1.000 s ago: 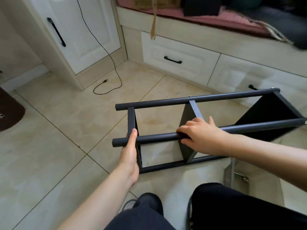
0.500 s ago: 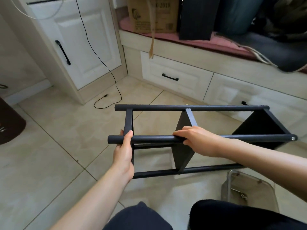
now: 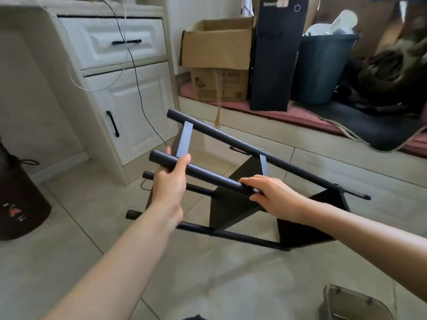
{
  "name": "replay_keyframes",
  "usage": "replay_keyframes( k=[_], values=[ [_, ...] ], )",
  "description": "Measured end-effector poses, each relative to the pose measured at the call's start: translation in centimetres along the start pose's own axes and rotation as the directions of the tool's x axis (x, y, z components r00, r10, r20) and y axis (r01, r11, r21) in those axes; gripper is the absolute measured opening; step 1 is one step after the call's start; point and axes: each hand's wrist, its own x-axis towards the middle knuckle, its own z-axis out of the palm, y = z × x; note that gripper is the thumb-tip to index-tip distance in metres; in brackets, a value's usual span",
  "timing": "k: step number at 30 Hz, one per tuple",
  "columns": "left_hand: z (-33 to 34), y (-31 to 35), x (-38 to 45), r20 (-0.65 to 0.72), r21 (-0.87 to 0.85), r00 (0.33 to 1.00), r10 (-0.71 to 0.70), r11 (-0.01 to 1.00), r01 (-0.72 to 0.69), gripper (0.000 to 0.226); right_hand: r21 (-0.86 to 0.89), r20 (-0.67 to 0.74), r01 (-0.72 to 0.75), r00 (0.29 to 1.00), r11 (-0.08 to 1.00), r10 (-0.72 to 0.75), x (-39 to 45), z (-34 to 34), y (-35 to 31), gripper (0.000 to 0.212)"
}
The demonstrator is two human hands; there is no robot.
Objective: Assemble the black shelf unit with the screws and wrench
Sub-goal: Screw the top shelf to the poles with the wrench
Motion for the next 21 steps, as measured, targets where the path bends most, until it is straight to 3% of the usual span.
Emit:
replay_keyframes(
  k=[8,13,17,21],
  values=[
    [2.0,6.3,-2.5,0.110,0.157,0.928,0.356,0.916,-0.370,0.062,0.175,-0.117,-0.012,0.993,0.984,0.033,-1.1,-1.2,-2.0,0.044],
    [3.8,7.8,-4.4,0.252,0.325,0.808,0.532,0.740,-0.588,0.046,0.366,-0.140,-0.039,0.985,0.930,0.096,-3.4,0.3,-2.6,0.041],
    [5.4,8.1,-5.6,0.384,0.411,0.708,0.593,0.577,-0.706,0.043,0.571,-0.133,-0.077,0.974,0.817,0.185,-5.4,2.0,-3.0,0.040],
    [6.8,7.6,-7.1,0.478,0.401,0.663,0.575,0.529,-0.748,0.043,0.696,-0.107,-0.118,0.959,0.708,0.264,-6.9,3.0,-2.9,0.038]
  ],
)
